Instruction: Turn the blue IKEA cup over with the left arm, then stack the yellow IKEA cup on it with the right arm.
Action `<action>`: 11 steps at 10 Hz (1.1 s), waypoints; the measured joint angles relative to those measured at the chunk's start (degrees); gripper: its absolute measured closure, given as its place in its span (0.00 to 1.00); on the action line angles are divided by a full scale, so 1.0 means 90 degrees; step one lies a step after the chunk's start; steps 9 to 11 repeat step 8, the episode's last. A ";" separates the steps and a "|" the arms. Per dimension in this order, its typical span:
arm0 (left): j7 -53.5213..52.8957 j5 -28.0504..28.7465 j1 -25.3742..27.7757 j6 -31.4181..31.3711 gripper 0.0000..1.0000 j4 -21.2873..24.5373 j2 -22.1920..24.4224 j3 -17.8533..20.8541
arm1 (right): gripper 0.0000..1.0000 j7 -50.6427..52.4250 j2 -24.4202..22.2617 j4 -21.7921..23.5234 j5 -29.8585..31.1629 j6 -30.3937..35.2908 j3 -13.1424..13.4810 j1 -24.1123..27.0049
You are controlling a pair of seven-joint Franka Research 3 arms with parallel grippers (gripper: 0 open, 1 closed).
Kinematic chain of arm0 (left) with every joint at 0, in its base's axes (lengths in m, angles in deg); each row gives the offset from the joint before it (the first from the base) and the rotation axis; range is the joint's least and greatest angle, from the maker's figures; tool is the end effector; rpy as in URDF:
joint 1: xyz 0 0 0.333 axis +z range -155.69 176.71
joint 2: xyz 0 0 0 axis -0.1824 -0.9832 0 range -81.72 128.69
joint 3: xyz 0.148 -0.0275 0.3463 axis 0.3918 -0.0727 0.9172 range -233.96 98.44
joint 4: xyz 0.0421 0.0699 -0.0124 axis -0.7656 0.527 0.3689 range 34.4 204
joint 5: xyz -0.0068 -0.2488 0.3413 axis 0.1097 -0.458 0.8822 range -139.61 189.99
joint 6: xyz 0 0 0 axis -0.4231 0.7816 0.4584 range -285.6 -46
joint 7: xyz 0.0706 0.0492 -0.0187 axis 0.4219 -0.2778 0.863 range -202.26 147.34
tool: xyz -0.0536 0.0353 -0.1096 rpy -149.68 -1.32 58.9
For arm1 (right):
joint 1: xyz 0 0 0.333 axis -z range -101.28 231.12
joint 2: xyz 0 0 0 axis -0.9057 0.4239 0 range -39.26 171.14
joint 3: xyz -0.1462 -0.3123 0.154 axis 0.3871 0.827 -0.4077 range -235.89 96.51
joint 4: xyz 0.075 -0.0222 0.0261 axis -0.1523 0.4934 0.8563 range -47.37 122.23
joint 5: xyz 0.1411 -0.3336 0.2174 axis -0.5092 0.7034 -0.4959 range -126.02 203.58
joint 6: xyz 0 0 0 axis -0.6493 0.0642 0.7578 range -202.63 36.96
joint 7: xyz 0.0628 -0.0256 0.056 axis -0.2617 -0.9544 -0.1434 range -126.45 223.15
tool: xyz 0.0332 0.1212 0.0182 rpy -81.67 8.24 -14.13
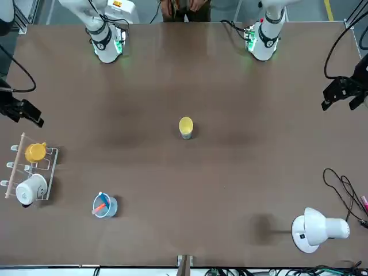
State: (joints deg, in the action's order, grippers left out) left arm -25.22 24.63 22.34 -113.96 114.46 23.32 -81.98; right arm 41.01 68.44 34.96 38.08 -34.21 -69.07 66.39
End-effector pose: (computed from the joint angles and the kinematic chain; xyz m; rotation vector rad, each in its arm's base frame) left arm 0.5937 -0.0257 0.6984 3.1224 -0.0039 0.1695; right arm 0.6132 -0.0207 0.6589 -3.1125 0.2581 -0.1310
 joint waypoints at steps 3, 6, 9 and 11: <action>0.0000 0.0000 -0.0001 0.0000 0.01 -0.0001 0.0000 -0.0054 | 0.00 0.0508 0.0000 0.0000 0.0004 0.0013 0.0000 0.0000; 0.0000 0.0000 -0.0001 0.0000 0.01 -0.0001 0.0000 -0.0055 | 0.00 0.0541 0.0000 0.0000 0.0009 0.0016 0.0001 -0.0005; 0.0000 0.0000 -0.0001 0.0000 0.01 -0.0001 0.0000 -0.0055 | 0.00 0.0541 0.0004 0.0000 0.0011 0.0050 0.0008 -0.0006; 0.0000 0.0000 -0.0001 0.0000 0.01 -0.0001 0.0000 -0.0055 | 0.00 0.0541 0.0004 0.0000 0.0011 0.0050 0.0008 -0.0006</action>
